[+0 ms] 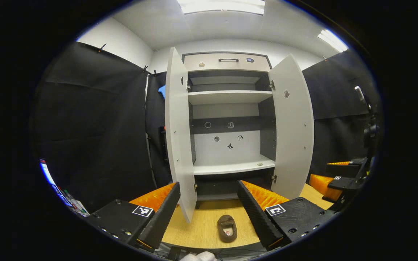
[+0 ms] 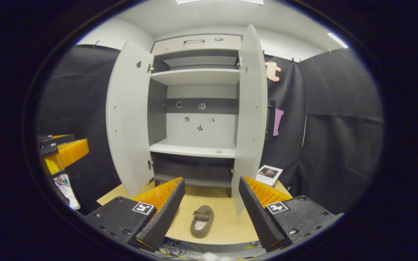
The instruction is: Grab one shoe with the right hand and put it into the shoe cabinet, grab the other shoe with the left hand and put it into the shoe cabinet; then close the right door with the right hand and the left door with the left hand.
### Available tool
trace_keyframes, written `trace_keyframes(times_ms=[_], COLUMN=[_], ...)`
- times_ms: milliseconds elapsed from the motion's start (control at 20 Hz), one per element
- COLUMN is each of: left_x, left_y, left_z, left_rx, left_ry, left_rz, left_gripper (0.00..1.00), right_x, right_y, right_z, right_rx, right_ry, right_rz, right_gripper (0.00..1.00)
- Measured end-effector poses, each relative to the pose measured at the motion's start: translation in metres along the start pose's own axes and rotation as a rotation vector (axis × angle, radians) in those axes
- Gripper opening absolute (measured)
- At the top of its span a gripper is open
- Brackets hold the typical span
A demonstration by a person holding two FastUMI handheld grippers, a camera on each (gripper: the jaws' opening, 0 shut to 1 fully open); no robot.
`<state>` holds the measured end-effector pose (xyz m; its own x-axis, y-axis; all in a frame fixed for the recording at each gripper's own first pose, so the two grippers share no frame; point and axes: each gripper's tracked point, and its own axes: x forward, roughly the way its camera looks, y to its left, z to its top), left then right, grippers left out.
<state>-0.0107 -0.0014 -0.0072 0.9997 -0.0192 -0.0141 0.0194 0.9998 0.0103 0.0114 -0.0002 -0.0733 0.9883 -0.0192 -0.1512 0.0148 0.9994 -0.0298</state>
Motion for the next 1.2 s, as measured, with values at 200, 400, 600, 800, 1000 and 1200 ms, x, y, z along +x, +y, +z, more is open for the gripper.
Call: trace_keyframes(times_ms=[200, 400, 600, 800, 1000, 1200], left_x=[-0.005, -0.009, -0.010, -0.008, 0.001, 0.012], left_y=[0.009, 0.021, 0.028, 0.033, 0.034, 0.037], left_z=[-0.005, -0.009, -0.011, -0.012, -0.012, -0.014], left_rx=[0.002, 0.014, 0.010, 0.016, 0.014, 0.012], left_ry=[0.011, 0.027, 0.041, 0.052, 0.063, 0.077], left_rz=[0.012, 0.039, 0.055, 0.081, 0.101, 0.124], left_gripper=[0.96, 0.96, 0.96, 0.96, 0.96, 0.96], right_x=[0.018, 0.043, 0.075, 0.107, 0.144, 0.179], right_y=[0.014, 0.033, 0.049, 0.060, 0.065, 0.065], right_z=[-0.056, -0.125, -0.188, -0.238, -0.276, -0.305], right_rx=[-0.018, -0.033, 0.003, 0.036, 0.051, 0.051], right_ry=[0.127, 0.272, 0.409, 0.498, 0.569, 0.621], right_rz=[0.032, 0.068, 0.098, 0.107, 0.104, 0.094], right_gripper=[0.97, 0.98, 0.98, 0.95, 0.94, 0.91])
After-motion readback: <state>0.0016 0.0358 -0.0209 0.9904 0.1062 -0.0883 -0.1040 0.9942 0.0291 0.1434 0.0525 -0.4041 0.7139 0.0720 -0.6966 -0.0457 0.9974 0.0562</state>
